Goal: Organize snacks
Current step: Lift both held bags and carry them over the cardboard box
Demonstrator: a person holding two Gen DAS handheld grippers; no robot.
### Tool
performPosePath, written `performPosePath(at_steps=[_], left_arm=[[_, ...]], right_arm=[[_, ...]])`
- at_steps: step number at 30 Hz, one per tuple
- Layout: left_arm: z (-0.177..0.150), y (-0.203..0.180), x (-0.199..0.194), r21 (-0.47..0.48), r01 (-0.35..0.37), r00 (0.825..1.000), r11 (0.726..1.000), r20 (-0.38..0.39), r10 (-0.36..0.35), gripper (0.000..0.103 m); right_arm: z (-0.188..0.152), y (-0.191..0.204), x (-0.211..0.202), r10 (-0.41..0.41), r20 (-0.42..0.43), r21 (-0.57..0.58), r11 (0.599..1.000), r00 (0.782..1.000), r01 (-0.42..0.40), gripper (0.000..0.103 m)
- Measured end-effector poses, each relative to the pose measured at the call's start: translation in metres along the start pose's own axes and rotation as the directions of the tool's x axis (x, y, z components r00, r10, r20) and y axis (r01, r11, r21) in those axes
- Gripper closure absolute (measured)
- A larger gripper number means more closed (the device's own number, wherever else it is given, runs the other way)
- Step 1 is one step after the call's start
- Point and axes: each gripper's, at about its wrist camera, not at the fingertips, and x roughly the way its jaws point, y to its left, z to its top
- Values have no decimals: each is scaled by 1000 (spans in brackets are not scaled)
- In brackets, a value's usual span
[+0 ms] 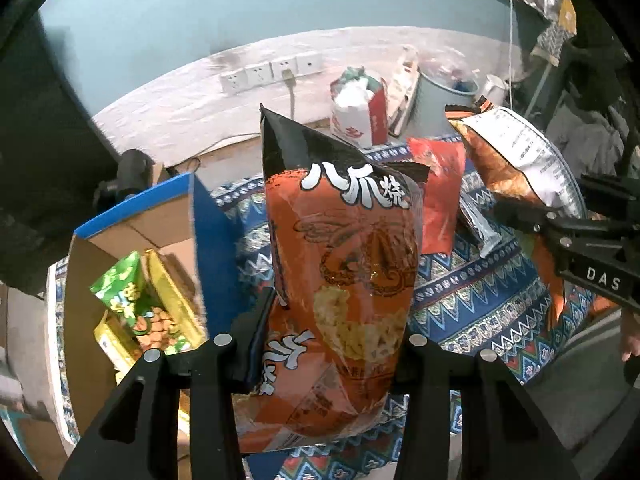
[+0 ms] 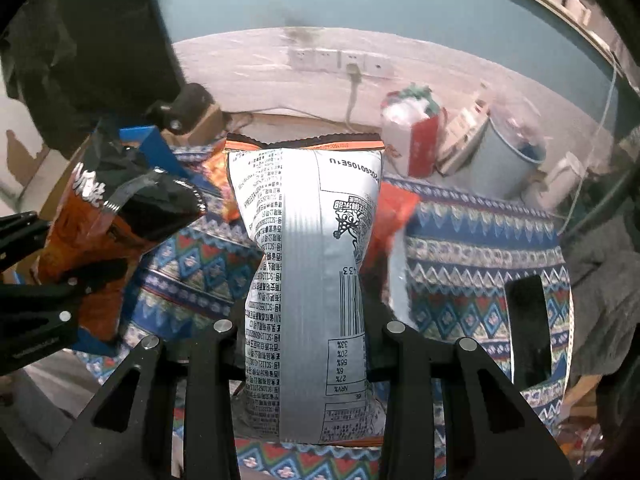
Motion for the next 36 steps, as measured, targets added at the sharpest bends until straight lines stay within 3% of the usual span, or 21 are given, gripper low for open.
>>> performPosePath(at_steps=[14,36], left_arm=[[-14,61,-26,-107,-42,997,993,55,48,58],[-50,154,-25,-298,-97,994,950,19,107,58]], right_arm=[[32,60,-4,75,29,-94,993,997,-72,69],[67,160,20,176,-9,-196,965,984,-174,69]])
